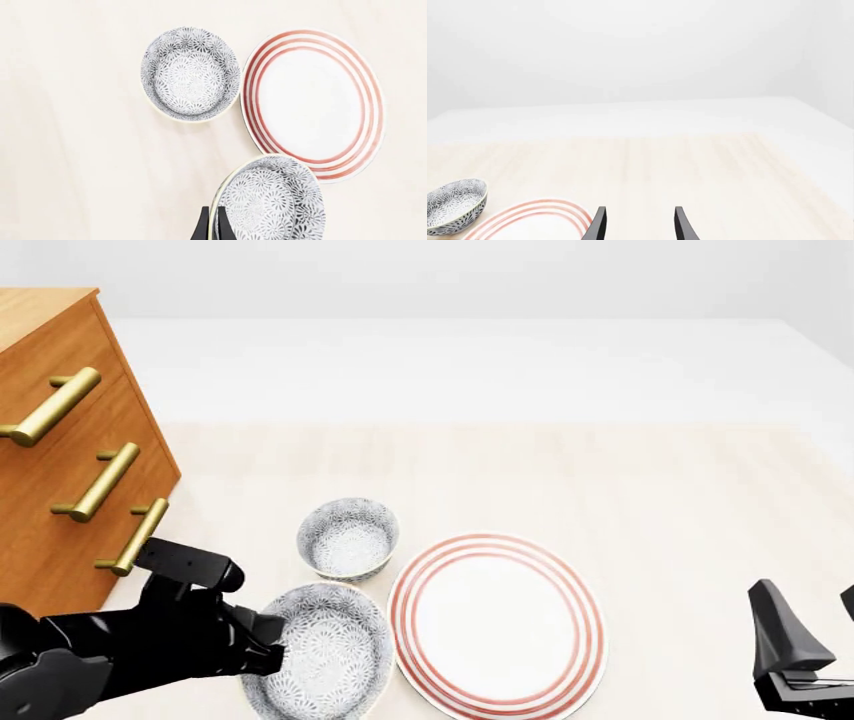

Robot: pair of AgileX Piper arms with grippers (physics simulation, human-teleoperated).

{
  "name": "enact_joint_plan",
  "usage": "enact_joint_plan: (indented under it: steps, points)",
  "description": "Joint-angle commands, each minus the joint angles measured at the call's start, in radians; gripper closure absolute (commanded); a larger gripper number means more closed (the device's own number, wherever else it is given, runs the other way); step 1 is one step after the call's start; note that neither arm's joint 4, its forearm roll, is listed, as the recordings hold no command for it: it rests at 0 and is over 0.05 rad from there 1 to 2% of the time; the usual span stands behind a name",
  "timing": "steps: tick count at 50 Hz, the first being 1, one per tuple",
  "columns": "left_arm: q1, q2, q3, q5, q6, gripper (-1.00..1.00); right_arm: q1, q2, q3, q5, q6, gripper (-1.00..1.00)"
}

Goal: Stack the bowl in the middle on the bowl at the back.

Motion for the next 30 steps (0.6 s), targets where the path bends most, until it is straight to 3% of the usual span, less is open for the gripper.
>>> enact_joint_plan:
  steps: [1, 12, 30]
  points:
    - [-0.064, -0.138, -0.093, 0.184, -0.049, 1.0, 0.001, -0.01, -0.001, 0.009, -0.001, -1.0]
    - [-0.17, -0.212, -0.173, 0.321, -0.101, 1.0, 0.003, -0.014, -0.001, 0.014, -0.003, -1.0]
    - [-0.33, -0.262, -0.181, 0.39, -0.188, 1.0, 0.001, -0.028, -0.002, 0.025, -0.004, -1.0]
